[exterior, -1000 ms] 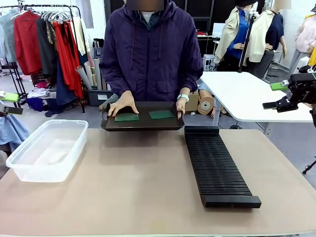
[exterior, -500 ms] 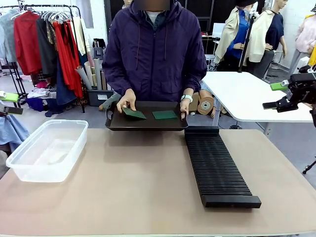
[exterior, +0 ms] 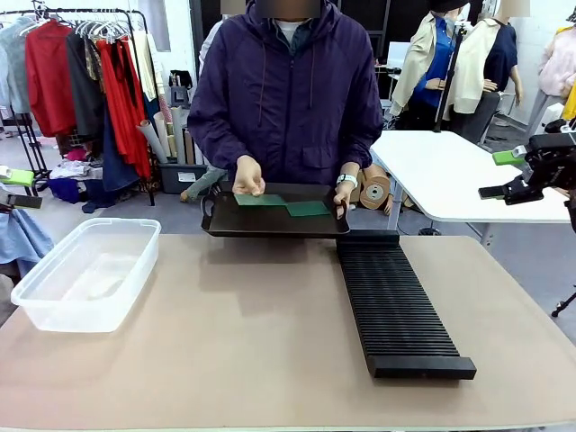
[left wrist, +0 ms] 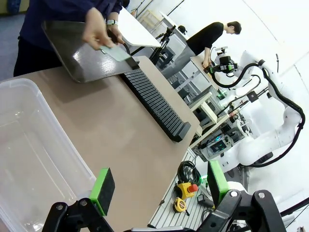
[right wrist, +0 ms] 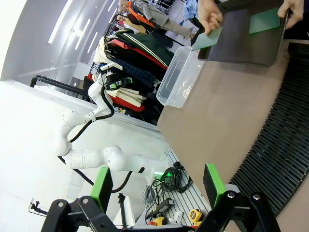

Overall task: Sort PCBs into racks and boxes based on the side picked up.
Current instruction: Pick up the Blank PCB handed by the Human.

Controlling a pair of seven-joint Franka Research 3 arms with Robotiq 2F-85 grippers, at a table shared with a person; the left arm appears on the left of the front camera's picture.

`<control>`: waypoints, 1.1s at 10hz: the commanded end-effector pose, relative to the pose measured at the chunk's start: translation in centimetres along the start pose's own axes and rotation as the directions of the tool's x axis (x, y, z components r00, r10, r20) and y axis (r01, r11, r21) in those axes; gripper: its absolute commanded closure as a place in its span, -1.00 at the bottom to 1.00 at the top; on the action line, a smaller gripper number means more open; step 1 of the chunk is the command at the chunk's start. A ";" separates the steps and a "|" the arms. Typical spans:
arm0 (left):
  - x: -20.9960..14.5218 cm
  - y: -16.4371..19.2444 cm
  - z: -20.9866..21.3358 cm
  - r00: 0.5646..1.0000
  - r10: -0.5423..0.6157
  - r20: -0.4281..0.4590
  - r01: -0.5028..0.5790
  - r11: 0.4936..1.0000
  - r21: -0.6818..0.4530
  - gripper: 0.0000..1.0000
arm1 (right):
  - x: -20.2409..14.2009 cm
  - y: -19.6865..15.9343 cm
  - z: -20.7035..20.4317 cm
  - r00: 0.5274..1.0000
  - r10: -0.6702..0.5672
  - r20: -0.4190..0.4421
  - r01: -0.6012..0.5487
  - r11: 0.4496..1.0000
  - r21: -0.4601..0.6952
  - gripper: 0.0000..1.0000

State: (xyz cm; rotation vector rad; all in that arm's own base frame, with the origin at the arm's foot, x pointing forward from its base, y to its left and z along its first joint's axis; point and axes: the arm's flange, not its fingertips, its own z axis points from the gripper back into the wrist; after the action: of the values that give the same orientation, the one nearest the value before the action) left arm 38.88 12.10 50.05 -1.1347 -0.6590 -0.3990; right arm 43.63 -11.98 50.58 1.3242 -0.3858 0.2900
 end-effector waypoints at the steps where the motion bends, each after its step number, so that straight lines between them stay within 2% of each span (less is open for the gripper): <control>1: 0.1 -0.2 0.1 1.000 0.005 0.003 -0.005 1.000 -0.002 -1.00 | 0.0 0.1 -0.1 1.000 -0.001 -0.003 0.001 1.000 0.002 -1.00; 5: 0.1 -0.2 0.1 1.000 0.005 0.003 -0.005 1.000 -0.002 -1.00 | 0.0 0.0 0.0 1.000 0.000 0.000 0.000 1.000 0.000 -1.00; 11: 0.1 -0.2 0.1 1.000 0.005 0.003 -0.005 1.000 -0.002 -1.00 | 1.5 -3.8 -5.8 0.995 -0.097 -0.018 0.098 0.994 0.045 -1.00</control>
State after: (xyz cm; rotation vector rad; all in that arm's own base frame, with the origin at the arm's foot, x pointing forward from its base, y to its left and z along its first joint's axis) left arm 38.89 12.11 50.08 -1.1341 -0.6594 -0.3994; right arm 46.41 -8.27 46.74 1.3590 -0.3015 0.2678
